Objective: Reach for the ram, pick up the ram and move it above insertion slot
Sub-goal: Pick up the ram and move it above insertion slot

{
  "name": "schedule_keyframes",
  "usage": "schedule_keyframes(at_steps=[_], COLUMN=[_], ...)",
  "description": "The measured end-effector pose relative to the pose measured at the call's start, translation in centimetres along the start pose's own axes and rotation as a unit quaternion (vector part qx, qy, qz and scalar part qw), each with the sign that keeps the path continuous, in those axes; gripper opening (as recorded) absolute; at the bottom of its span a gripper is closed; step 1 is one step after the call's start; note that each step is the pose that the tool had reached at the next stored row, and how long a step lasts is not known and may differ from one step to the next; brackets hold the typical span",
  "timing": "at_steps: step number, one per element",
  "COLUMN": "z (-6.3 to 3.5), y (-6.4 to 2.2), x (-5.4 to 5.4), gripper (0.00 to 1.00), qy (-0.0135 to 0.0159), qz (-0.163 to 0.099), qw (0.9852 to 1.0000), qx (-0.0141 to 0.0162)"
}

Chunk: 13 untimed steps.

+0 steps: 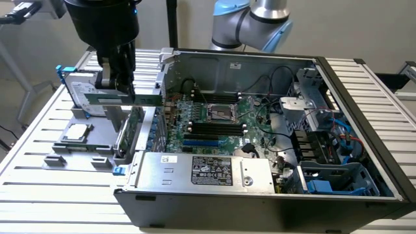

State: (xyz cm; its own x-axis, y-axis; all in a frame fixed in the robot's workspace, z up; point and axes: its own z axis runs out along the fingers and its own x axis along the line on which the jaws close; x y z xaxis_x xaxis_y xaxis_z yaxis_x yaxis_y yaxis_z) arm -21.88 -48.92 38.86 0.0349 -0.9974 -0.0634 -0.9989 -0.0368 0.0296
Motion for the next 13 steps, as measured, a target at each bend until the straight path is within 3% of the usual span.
schedule_keyframes(at_steps=[8, 13], z=[-0.12, -0.20], y=[-3.64, -5.92], x=[0.1, 0.2], gripper=[0.14, 0.14], qy=[-0.0053, -0.0064], qz=[0.000, 0.000], qw=[1.0000, 1.0000], qx=[0.0002, 0.0002])
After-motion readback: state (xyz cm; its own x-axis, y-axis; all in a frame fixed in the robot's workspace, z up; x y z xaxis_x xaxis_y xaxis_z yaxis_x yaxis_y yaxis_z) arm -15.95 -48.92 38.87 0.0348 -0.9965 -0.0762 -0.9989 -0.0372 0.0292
